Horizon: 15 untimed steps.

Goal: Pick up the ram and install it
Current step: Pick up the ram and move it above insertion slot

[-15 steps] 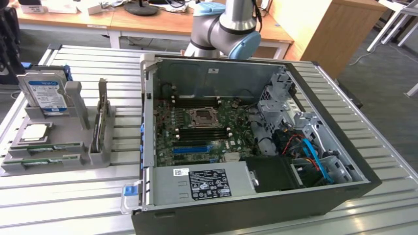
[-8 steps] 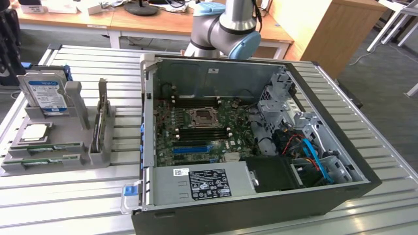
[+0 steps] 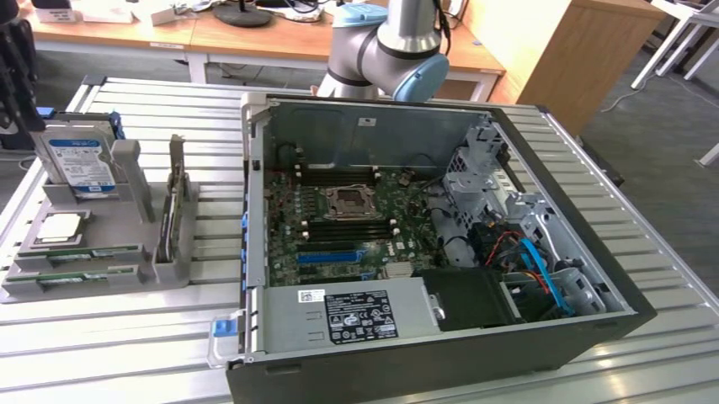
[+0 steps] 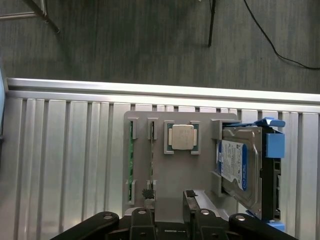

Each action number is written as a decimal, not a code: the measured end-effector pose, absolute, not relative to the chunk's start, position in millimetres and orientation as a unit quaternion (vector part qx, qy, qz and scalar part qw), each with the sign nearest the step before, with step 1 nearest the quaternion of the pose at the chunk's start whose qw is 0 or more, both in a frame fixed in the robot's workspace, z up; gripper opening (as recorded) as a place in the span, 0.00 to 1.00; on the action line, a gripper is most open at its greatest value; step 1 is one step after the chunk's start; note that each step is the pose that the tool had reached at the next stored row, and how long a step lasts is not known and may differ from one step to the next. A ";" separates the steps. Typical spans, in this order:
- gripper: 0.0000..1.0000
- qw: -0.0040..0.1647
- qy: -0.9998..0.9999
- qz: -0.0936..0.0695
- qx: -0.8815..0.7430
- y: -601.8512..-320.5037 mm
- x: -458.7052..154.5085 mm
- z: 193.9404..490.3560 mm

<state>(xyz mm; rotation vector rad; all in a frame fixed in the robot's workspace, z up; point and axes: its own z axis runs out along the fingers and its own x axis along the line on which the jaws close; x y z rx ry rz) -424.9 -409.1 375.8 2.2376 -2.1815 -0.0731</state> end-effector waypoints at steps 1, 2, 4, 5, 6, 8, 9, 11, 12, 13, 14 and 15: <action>0.36 0.008 -0.698 -0.023 0.716 -409.1 -424.9 375.5; 0.36 0.008 -0.698 -0.023 0.716 -409.1 -424.9 375.2; 0.36 0.008 -0.698 -0.023 0.716 -409.2 -424.9 374.3; 0.36 0.008 -0.698 -0.023 0.716 -409.2 -424.9 373.8; 0.36 0.008 -0.698 -0.023 0.716 -409.1 -424.9 373.2; 0.36 0.008 -0.698 -0.023 0.716 -409.1 -424.9 372.1; 0.36 0.008 -0.698 -0.023 0.716 -409.1 -424.9 371.5; 0.36 0.008 -0.698 -0.023 0.716 -409.1 -424.9 370.4; 0.36 0.008 -0.698 -0.023 0.716 -409.1 -424.9 369.9; 0.36 0.008 -0.698 -0.023 0.716 -409.1 -424.9 369.5; 0.36 0.008 -0.698 -0.023 0.716 -409.1 -424.9 369.1; 0.36 0.008 -0.698 -0.023 0.716 -409.1 -424.9 368.7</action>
